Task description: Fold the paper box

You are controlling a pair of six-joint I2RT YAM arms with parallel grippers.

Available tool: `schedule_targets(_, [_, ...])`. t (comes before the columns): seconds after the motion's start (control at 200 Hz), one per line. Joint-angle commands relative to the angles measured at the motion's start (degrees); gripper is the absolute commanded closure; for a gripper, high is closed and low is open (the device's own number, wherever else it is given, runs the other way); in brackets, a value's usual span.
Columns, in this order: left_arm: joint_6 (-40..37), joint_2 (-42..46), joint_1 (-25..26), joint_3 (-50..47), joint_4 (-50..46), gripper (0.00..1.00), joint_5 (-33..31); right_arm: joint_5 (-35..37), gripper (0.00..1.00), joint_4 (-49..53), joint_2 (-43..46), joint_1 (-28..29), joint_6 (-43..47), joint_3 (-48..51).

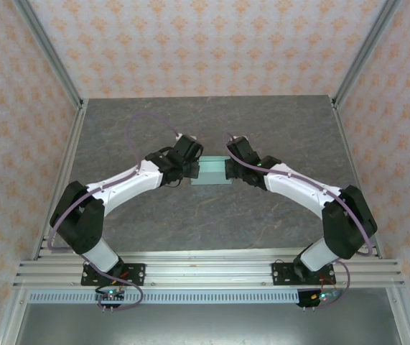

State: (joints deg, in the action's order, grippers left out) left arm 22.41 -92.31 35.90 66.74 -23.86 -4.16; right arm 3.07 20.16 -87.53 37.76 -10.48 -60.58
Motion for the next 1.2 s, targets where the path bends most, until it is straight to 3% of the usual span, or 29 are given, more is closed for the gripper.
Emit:
schedule_targets(0.0, [-1.7,2.3,0.0,2.5,-1.5,0.79,-3.1,1.2,1.0,1.2,0.3,0.7,0.5,0.0])
schedule_targets(0.18, [-4.9,1.2,-0.6,4.4,-3.5,0.69,-2.4,1.1,1.0,1.5,-0.1,0.6,0.6,-0.3])
schedule_targets(0.3, [-6.7,0.5,-0.6,5.7,-4.6,0.68,-1.4,1.0,1.0,1.8,0.0,0.7,0.7,-0.5])
schedule_targets(0.611, [-8.3,-1.8,-0.9,7.8,-7.0,0.86,-0.5,0.7,1.0,1.9,-0.1,0.7,0.6,-0.8])
schedule_targets(1.001, [-7.5,-3.1,-1.4,7.5,-8.2,0.91,0.7,-0.2,1.0,1.2,0.0,0.7,0.1,-0.6])
schedule_targets(1.196, [-4.5,-2.4,-1.4,6.4,-6.8,1.0,-0.2,-0.9,1.0,0.4,0.3,0.7,-0.7,-0.3])
